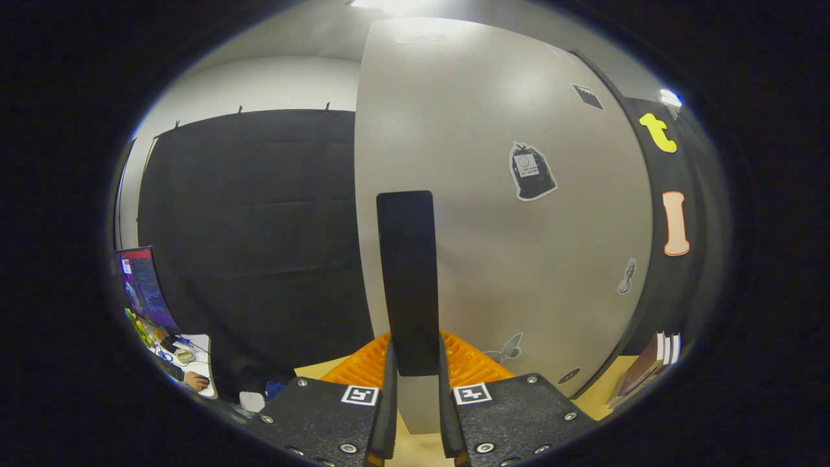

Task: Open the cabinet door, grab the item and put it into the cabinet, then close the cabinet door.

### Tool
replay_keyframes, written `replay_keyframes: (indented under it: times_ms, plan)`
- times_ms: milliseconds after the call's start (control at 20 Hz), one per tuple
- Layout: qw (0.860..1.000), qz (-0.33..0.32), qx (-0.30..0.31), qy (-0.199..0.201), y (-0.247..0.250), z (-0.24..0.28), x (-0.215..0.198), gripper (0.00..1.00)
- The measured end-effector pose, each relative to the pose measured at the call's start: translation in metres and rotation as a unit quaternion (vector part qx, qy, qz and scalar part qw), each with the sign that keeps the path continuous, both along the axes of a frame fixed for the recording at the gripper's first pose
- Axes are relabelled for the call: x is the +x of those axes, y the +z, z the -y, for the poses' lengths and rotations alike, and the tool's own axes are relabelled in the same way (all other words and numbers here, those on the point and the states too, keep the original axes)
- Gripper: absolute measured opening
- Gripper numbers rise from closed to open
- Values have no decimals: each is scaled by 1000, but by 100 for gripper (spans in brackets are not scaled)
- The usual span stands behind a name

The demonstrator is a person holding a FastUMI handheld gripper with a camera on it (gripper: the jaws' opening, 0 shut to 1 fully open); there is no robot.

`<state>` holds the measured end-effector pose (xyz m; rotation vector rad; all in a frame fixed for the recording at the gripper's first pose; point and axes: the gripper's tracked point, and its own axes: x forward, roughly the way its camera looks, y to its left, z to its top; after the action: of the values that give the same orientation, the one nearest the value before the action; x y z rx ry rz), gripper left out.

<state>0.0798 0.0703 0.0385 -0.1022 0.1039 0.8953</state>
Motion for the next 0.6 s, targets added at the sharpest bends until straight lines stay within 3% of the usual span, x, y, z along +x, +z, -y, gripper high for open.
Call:
replay_keyframes:
  times_ms: [350,600]
  plan:
    - [1000,-5,-8,23,3,24,-5,28]
    - [1000,-4,-8,16,4,41,-8,28]
